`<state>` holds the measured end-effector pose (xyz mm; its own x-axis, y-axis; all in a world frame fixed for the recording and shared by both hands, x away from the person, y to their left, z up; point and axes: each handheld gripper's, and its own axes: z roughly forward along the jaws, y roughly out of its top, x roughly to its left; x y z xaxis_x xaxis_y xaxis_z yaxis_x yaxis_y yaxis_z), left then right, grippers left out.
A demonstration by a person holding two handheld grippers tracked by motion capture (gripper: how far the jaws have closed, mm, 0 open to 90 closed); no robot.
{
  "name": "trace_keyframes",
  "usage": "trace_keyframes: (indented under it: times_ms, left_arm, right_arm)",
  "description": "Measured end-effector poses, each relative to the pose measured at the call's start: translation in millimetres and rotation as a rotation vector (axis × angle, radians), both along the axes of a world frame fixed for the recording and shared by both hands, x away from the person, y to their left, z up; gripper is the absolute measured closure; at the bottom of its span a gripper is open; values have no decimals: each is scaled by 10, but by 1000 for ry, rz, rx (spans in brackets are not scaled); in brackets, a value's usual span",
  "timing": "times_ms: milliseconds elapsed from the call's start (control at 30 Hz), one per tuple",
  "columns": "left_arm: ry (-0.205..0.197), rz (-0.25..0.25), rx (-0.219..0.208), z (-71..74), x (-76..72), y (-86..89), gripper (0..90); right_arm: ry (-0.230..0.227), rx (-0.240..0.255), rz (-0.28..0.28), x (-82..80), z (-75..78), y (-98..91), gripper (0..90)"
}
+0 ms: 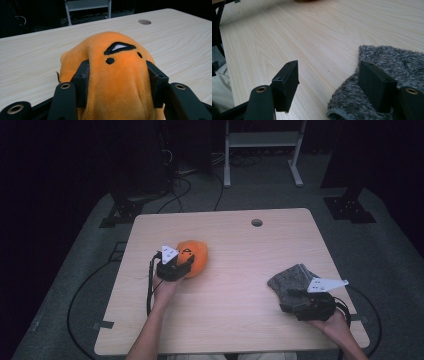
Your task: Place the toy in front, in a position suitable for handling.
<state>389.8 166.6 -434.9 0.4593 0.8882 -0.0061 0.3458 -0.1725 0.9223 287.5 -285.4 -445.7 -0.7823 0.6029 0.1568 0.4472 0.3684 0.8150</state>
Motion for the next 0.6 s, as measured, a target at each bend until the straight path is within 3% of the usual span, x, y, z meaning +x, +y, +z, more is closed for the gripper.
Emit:
trace_keyframes:
  times_ms: [333, 600]
  left_arm:
    - [-27, -34, -34, 87, -75, 32, 488]
    - [-58, -124, -55, 203, -216, -38, 486]
  right_arm:
    - [2, -2, -2, 3, -4, -4, 318]
    - [-4, 2, -5, 5, 0, -11, 318]
